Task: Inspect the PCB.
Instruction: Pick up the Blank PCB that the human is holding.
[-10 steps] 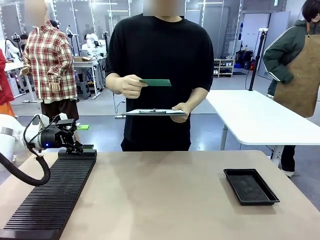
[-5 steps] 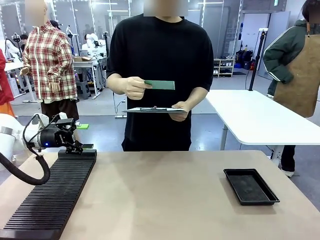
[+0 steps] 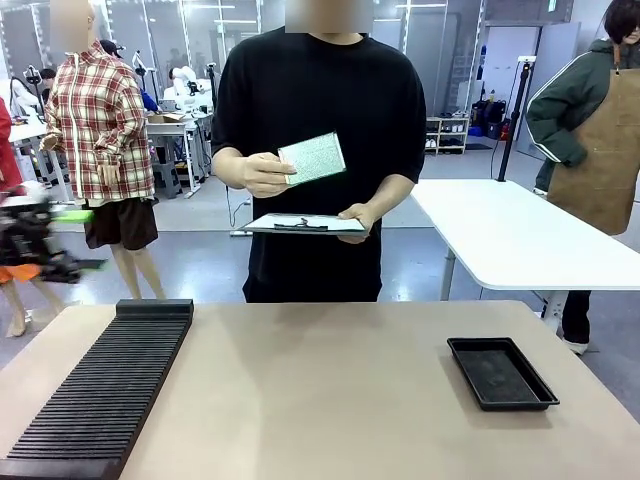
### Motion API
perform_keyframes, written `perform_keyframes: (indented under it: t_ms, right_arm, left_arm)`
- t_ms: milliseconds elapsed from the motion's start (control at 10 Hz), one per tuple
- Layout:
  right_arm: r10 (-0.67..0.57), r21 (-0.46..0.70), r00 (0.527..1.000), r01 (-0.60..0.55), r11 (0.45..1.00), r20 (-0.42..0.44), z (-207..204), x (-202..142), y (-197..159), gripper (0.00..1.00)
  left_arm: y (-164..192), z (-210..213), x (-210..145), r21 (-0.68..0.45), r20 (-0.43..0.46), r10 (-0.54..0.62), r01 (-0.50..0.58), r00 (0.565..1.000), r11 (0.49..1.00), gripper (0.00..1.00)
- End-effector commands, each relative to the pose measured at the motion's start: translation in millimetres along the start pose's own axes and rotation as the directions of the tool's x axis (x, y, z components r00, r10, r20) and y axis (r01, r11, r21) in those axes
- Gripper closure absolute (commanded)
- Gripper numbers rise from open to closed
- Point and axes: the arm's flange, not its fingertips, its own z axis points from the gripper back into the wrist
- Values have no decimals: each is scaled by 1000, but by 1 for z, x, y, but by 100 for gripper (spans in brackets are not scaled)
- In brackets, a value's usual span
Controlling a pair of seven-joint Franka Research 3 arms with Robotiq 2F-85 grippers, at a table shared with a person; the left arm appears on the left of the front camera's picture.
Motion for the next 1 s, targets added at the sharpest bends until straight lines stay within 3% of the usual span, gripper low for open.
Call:
perform_keyframes:
  t_ms: [0, 300, 400, 700, 800, 900]
  right_arm:
    - [19, 8, 1000, -19, 1000, 2, 2, 0, 0, 0]
    - [19, 8, 1000, -19, 1000, 2, 2, 0, 0, 0]
    - [19, 8, 1000, -19, 1000, 2, 2, 0, 0, 0]
    - [19, 8, 1000, -19, 1000, 2, 2, 0, 0, 0]
    - [19, 8, 1000, -19, 1000, 2, 2, 0, 0, 0]
    - [19, 8, 1000, -19, 1000, 2, 2, 0, 0, 0]
  left_arm:
    - [-21, 56, -66, 12, -24, -75, 75, 997, 997, 0]
    - [-32, 116, -151, 51, 58, -179, 176, 982, 983, 0]
    - [-29, 136, -175, 51, 102, -169, 164, 980, 985, 0]
    - [-13, 159, -190, 72, 150, -167, 157, 974, 985, 0]
    - [-17, 158, -185, 11, 128, -180, 180, 975, 984, 0]
    - [-19, 158, -198, 77, 146, -143, 133, 979, 988, 0]
